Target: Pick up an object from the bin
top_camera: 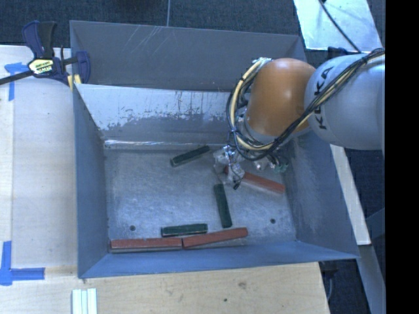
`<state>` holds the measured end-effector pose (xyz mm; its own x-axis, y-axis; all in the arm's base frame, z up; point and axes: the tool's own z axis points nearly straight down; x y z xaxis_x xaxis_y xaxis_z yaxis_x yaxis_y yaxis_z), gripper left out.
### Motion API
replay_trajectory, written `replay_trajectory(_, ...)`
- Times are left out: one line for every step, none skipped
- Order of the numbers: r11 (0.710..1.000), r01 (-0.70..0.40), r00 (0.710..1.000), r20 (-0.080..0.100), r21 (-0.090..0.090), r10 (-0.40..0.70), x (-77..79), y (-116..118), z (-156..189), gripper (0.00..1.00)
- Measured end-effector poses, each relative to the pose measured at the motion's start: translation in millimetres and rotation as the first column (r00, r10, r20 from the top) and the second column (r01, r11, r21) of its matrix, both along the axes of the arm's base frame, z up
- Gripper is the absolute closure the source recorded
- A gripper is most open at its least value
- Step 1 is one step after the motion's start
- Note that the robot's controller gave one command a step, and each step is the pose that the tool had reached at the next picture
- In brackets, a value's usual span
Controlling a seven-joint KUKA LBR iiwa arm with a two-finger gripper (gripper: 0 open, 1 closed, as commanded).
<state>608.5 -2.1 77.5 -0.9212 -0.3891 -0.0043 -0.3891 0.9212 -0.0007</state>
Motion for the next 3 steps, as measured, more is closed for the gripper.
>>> replay_trajectory(1.000, 0.000, 1.000, 0.000, 0.000, 0.000, 0.0, 0, 0, 0.00)
replay_trajectory(0.937, -0.348, 0.937, -0.003, -0.002, 0.348, -28.9, -53, -2, 0.00)
replay_trajectory(0.908, -0.419, 0.908, 0.002, 0.000, 0.419, 14.7, -83, -1, 0.00)
